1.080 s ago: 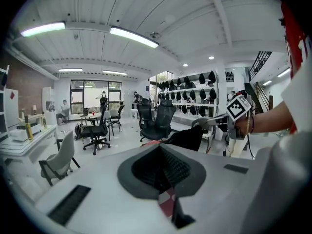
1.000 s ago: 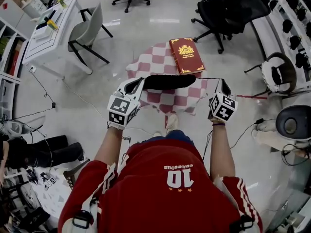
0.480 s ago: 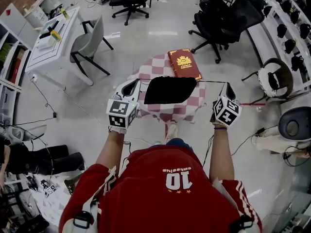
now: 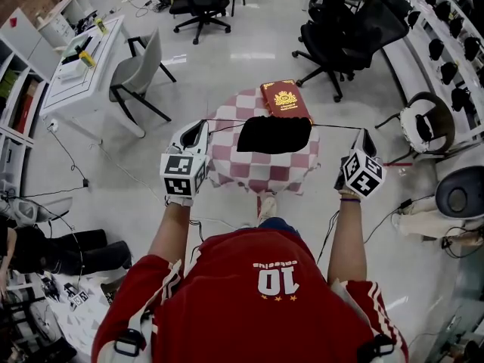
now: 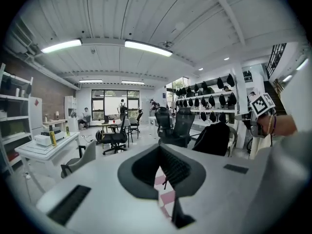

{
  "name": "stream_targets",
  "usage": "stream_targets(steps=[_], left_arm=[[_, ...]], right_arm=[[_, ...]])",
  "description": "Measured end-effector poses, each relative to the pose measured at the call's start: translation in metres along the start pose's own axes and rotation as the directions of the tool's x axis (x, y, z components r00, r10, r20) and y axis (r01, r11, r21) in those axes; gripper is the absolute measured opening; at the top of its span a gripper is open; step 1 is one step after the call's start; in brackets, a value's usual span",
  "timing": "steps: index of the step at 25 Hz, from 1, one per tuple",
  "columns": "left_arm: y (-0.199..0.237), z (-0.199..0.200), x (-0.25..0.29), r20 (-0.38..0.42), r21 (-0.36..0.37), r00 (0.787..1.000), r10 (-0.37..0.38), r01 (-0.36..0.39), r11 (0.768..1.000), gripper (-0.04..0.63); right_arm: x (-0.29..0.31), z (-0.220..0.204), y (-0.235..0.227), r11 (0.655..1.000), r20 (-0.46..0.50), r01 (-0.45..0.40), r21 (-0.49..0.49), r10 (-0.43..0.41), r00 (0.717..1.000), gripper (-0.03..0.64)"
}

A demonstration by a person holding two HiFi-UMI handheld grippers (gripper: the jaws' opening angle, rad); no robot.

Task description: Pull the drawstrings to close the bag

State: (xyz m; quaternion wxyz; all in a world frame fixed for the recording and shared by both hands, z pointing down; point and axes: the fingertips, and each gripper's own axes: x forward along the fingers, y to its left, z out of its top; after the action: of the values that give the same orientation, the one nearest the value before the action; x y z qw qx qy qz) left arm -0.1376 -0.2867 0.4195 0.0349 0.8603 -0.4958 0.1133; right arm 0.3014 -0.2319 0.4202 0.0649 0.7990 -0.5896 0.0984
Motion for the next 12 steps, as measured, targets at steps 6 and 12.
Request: stream_targets(steps=[6, 12], left_arm=[[0.012, -0.004, -0.001, -0.015, -0.001, 0.999, 0.047, -0.047, 0.999, 0.005], [0.023, -0.005, -0.004, -0.017, -0.011, 0.996, 0.084, -0.084, 0.996, 0.005]], right_arm=[[-0.001, 0.0, -0.01, 1.0, -0.001, 0.015, 0.014, -0.015, 1.0, 0.023], [-0.001, 0.001, -0.014, 1.0, 0.002, 0.019, 0.02, -0.019, 1.0, 0.023]])
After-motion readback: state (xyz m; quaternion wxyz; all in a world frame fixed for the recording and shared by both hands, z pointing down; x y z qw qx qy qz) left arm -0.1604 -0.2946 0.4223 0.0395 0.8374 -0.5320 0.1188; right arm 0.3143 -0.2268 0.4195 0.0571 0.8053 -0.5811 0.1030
